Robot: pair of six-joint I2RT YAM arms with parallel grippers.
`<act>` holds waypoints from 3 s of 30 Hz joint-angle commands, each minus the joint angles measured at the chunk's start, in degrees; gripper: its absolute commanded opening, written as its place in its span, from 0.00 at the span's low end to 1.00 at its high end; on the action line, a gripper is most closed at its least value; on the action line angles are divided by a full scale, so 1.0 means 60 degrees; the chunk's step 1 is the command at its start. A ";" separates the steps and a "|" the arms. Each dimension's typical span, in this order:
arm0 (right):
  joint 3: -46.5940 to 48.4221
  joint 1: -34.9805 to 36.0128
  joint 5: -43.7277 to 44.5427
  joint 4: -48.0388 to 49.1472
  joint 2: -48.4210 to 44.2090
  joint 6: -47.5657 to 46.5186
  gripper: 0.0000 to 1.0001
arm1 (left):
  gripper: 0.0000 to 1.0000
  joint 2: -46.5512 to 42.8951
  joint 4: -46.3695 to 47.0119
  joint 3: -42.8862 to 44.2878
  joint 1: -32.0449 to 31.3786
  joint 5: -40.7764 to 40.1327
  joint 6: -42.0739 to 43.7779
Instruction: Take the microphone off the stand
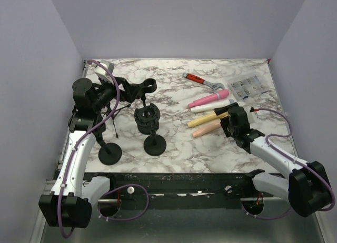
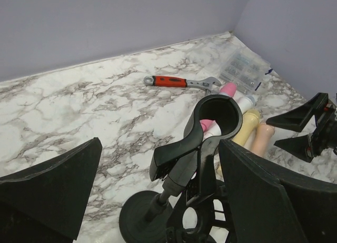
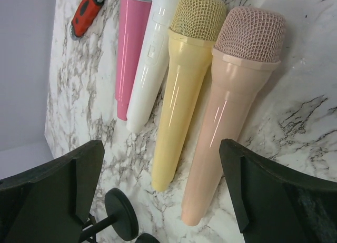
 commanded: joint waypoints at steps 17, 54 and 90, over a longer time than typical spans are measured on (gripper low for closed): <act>-0.0023 -0.0052 -0.0067 0.0567 -0.1332 -0.1873 1.00 | 0.74 0.0407 -0.1153 0.0010 -0.0814 -0.1444 0.0859; -0.0786 -0.0057 0.0738 0.0251 -0.4188 -0.3381 1.00 | 0.72 0.0150 -0.2619 -0.1900 -0.1871 -0.4167 -0.0122; -0.0756 -0.0054 0.0277 0.0567 -0.4035 -0.4042 1.00 | 0.63 0.2261 -0.4664 0.1665 -0.1905 -0.2828 0.1820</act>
